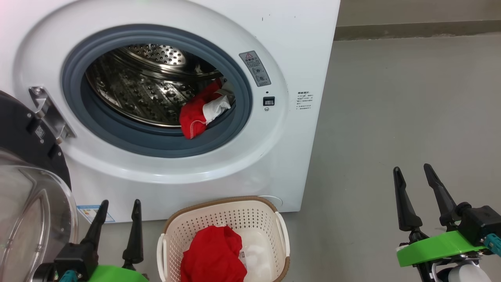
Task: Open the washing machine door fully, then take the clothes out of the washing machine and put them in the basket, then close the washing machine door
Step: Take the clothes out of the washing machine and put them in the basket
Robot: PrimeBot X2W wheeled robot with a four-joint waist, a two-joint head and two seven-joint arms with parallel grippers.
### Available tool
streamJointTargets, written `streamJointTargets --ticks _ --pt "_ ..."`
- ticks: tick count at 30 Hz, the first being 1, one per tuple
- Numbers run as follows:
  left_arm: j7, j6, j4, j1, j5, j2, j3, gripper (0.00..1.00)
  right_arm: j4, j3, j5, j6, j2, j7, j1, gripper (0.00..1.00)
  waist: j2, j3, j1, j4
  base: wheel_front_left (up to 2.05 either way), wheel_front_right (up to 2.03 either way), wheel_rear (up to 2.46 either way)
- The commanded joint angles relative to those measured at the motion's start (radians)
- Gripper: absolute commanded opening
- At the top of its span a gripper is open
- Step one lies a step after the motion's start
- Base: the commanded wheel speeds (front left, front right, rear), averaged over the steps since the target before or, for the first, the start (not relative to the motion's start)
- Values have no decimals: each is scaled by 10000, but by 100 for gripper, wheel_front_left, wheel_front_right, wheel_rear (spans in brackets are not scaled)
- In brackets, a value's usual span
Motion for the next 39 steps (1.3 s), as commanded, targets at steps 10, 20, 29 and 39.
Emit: streamJointTargets --ticks 10,20,29,39 --pt "-120 -42 -164 -151 69 120 330 100 -264 309 12 65 -45 -63 -255 100 0 111 0 -11 0 0 0" --pt "-120 -134 56 -454 104 112 260 100 -254 419 124 65 -45 -63 -355 100 0 338 0 -31 0 0 0" --pt "-120 -221 351 -1553 18 262 152 100 -436 449 90 65 -45 -63 -788 100 0 1256 0 -24 0 0 0" --pt "-120 -296 899 -3293 -192 515 -149 100 -626 508 -54 65 -45 -63 -1418 100 0 2506 0 -70 0 0 0"
